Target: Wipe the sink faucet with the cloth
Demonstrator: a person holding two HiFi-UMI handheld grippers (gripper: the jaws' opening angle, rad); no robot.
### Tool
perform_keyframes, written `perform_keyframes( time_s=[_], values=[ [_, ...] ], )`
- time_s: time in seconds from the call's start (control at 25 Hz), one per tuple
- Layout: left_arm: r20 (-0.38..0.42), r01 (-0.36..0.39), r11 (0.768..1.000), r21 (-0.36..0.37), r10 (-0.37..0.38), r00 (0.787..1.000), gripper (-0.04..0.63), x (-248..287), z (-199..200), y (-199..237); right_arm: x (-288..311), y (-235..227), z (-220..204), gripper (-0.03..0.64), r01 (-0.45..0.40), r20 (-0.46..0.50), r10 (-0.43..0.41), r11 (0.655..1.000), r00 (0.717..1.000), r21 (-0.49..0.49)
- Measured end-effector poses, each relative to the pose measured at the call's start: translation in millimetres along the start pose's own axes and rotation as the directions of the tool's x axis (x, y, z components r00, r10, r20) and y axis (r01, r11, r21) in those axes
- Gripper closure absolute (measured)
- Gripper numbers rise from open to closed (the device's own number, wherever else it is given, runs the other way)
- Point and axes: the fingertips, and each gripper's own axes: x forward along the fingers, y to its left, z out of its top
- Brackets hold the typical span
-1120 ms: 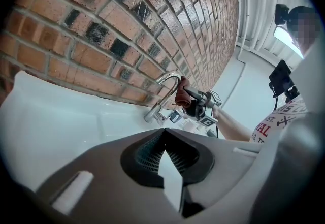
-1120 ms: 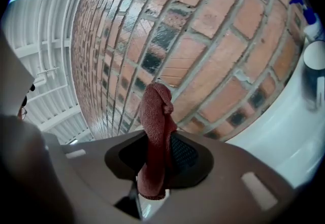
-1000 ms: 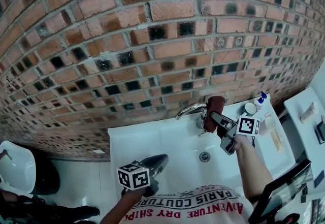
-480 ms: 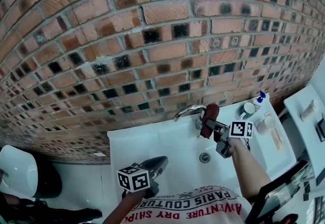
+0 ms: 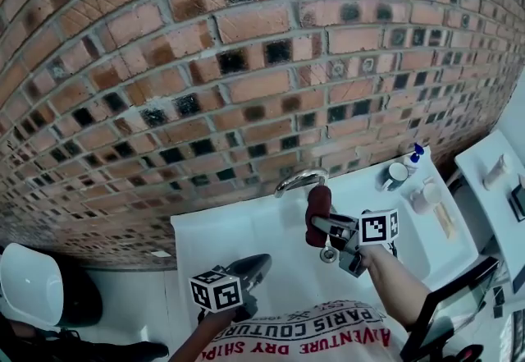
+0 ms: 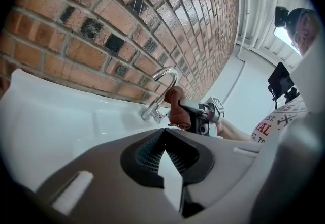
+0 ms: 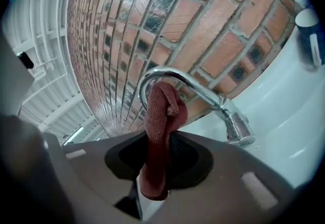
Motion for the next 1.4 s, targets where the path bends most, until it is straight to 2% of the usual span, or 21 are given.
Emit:
perform_keyframes(
  time_s=[0.28,0.48,0.96,1.4],
  values=[
    [0.014,-0.02,1.0,-0.01,0.02,1.0,0.591,-6,1,7,18,-17,-11,0.522,0.038,-0.05,-0.037,0.999,0.998,0.015],
    [0.016,-0.02,1.0,-0.019,0.021,1.0,0.591,-6,-1,8,26,-18,6,0.522,0.037,-0.037,-0.037,0.999,0.999,0.013],
    [0.017,-0.026,0.999,-0.024,0.027,0.999,0.591,-4,0,11,28,-57,13,0.522,0.132,-0.033,-0.129,0.985,0.991,0.109],
    [0.011,-0.03,0.999,-0.021,0.03,1.0,0.591,-4,-2,10,25,-67,17,0.522,0.171,-0.021,-0.169,0.98,0.985,0.1]
  ],
)
